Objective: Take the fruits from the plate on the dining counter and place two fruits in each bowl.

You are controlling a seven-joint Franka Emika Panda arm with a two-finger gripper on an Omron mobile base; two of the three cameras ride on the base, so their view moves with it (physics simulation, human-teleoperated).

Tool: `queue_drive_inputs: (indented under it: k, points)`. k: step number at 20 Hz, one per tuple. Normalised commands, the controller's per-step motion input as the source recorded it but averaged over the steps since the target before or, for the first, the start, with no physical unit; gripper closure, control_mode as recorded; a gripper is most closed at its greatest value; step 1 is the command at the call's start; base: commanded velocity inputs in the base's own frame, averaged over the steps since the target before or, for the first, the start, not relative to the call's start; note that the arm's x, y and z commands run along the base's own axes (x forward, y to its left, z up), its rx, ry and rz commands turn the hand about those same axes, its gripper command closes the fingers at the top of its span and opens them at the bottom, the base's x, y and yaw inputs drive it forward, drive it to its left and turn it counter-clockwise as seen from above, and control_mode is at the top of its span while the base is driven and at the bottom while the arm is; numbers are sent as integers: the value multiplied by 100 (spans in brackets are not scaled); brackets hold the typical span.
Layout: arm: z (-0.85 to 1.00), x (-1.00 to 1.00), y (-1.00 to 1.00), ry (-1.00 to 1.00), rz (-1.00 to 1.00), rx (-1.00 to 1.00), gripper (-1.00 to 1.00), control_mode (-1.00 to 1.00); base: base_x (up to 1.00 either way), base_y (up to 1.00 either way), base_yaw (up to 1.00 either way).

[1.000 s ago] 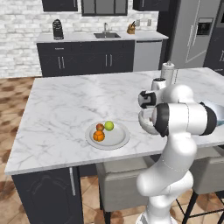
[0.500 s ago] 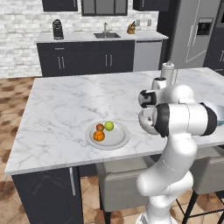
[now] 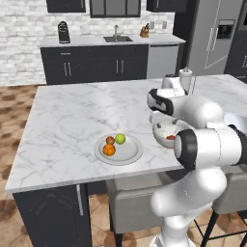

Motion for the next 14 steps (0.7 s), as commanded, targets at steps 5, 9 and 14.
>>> queue_drive_inputs:
  k: [5,9,14]
  points:
    - [0,-39,97,0,9,0,-100,-100,0,0,0]
    - [-3,-18,93,0,11,0,-100,-100,0,0,0]
    - [-2,0,89,6,2,2,-100,-100,0,0,0]
